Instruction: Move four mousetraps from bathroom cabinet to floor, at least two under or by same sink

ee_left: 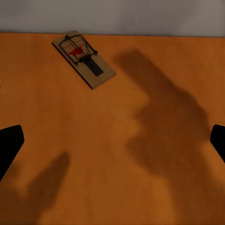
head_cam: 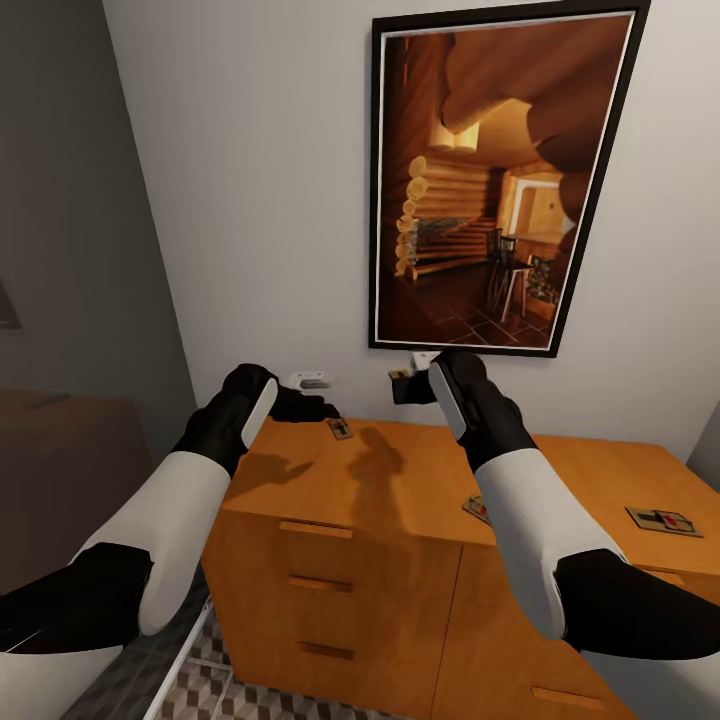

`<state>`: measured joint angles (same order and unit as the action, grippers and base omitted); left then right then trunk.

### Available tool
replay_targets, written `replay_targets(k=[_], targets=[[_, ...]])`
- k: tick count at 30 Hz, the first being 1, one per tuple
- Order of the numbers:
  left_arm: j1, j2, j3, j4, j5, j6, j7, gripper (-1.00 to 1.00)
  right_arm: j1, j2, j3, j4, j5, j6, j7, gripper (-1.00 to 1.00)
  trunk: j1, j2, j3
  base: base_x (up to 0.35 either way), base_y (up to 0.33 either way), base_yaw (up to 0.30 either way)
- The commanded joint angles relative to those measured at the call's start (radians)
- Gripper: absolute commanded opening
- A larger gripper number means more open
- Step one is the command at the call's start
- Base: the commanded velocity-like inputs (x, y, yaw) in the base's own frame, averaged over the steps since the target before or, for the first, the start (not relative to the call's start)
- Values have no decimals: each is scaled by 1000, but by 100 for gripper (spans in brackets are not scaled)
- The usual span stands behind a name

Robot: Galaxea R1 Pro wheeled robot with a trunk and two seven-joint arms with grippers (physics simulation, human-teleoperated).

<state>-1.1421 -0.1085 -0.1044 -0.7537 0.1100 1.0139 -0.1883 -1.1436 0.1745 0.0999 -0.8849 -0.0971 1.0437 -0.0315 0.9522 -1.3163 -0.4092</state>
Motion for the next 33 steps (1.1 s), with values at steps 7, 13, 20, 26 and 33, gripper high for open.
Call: replay_targets(k=[7,13,20,26,33], targets=[[-1,1,-1,1,11,5,6,100,-1,0,0,-2,-7,3,-5,-100,0,-1,-1,0,0,0],[-1,1,-1,1,11,5,6,100,-1,0,0,1,-8,3,-5,-100,0,-1,-1,0,0,0],[-1,1,-1,3,11,7,5,100,-1,0,0,8,-9,3,-5,-100,0,-1,-1,0,0,0],[-1,1,-2,3,11,11,4,100,0,0,0,10,-9,3,-5,-100,0,-1,-1,0,0,0],[-1,2,-2,1,9,12,3,100,1,0,0,20,-14,3,-3,-100,0,-1,-1,0,0,0]])
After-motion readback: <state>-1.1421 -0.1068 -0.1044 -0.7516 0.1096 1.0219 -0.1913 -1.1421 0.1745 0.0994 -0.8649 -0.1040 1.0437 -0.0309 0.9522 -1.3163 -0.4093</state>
